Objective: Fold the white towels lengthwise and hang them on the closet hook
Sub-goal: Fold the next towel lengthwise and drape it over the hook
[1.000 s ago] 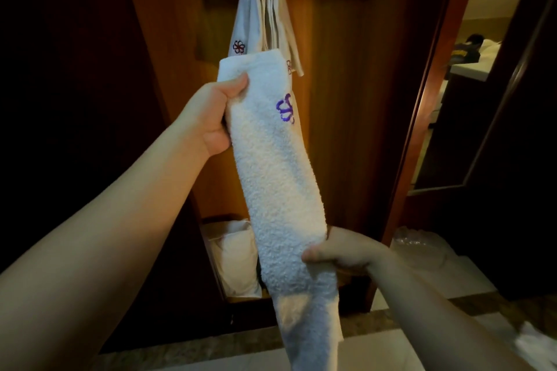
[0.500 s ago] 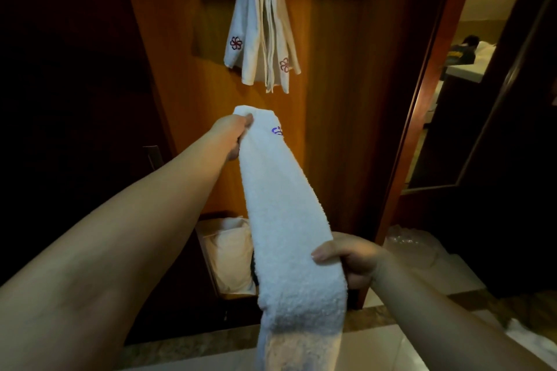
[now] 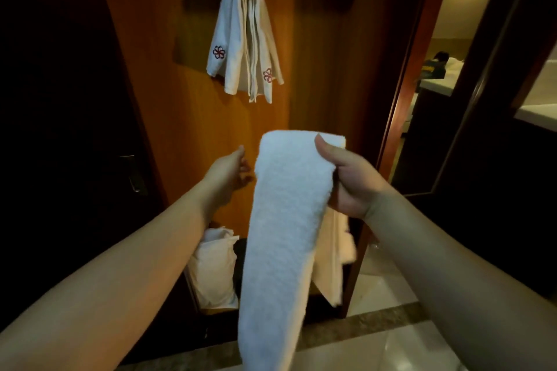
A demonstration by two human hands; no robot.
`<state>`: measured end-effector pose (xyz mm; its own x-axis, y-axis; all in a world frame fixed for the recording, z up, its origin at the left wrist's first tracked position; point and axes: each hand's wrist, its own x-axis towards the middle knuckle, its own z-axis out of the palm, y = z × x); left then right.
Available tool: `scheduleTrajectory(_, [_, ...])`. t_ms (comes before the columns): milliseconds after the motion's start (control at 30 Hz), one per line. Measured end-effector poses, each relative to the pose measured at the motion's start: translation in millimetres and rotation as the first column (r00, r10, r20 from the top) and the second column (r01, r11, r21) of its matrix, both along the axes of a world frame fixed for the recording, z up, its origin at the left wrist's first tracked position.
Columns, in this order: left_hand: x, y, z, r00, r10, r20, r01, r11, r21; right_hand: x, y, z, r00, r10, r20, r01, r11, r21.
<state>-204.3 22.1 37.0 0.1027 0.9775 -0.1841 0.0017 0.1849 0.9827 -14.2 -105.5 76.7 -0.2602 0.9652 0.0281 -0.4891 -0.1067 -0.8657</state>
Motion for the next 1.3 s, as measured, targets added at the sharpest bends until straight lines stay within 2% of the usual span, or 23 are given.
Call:
scheduleTrajectory(33, [3, -8, 2, 0.999, 0.044, 0.026, -0.047, 0.991, 0.125, 0, 5, 4, 0.998, -0.065, -0.014, 0.065, 0.998, -0.002])
scheduleTrajectory(100, [5, -33, -1, 0.994, 0.106, 0.015, -0.103, 0.908, 0.407, -3, 16, 12, 0.983, -0.183, -0.018, 0.183, 0.983, -0.012])
scheduleTrajectory(167, [7, -64, -11, 0.998, 0.062, -0.007, -0.047, 0.811, 0.584, -8, 24, 21, 0.961, -0.277, 0.010, 0.277, 0.961, -0.006])
scheduleTrajectory(200, [11, -76, -16, 0.997, 0.034, -0.075, 0.021, 0.775, 0.631, -11, 28, 27, 0.947, -0.322, 0.019, 0.322, 0.947, -0.002])
scheduleTrajectory(300, [31, -86, -30, 0.965, 0.024, -0.261, 0.146, 0.778, 0.611, -21, 37, 44, 0.903, -0.428, 0.016, 0.428, 0.904, 0.018])
scheduleTrajectory(433, [45, -76, -26, 0.894, 0.241, -0.378, 0.073, 0.754, 0.653, -27, 44, 60, 0.874, -0.486, 0.029, 0.483, 0.873, 0.062])
scheduleTrajectory(633, [48, -54, -36, 0.782, 0.379, -0.495, 0.069, 0.736, 0.674, -35, 56, 70, 0.821, -0.571, 0.030, 0.568, 0.820, 0.064])
scheduleTrajectory(700, [40, -46, -53, 0.753, 0.378, -0.538, 0.085, 0.755, 0.650, -30, 58, 71, 0.803, -0.596, -0.006, 0.596, 0.802, 0.042])
scheduleTrajectory(833, [1, -29, -96, 0.642, 0.399, -0.655, 0.058, 0.826, 0.560, -4, 62, 79, 0.744, -0.659, -0.112, 0.660, 0.751, -0.033])
scheduleTrajectory(933, [-31, -19, -116, 0.630, 0.362, -0.687, -0.007, 0.887, 0.462, 13, 66, 76, 0.712, -0.684, -0.158, 0.682, 0.727, -0.075])
scheduleTrajectory(1000, [-49, -13, -121, 0.662, 0.372, -0.651, -0.045, 0.887, 0.460, 21, 68, 73, 0.690, -0.703, -0.172, 0.698, 0.709, -0.102])
scheduleTrajectory(1033, [-57, -10, -122, 0.716, 0.376, -0.588, -0.086, 0.884, 0.460, 25, 69, 71, 0.676, -0.715, -0.179, 0.707, 0.697, -0.116])
scheduleTrajectory(1100, [-74, -8, -117, 0.857, 0.370, -0.359, -0.203, 0.882, 0.424, 34, 72, 69, 0.647, -0.739, -0.188, 0.725, 0.672, -0.149])
scheduleTrajectory(1167, [-88, -6, -106, 0.931, 0.343, -0.125, -0.272, 0.879, 0.392, 41, 72, 68, 0.618, -0.761, -0.196, 0.738, 0.648, -0.187])
scheduleTrajectory(1233, [-98, -3, -81, 0.951, 0.287, 0.114, -0.308, 0.868, 0.389, 48, 74, 67, 0.591, -0.777, -0.216, 0.743, 0.629, -0.229])
scheduleTrajectory(1300, [-111, 0, -44, 0.917, 0.224, 0.331, -0.356, 0.833, 0.423, 54, 74, 69, 0.578, -0.777, -0.248, 0.731, 0.628, -0.265])
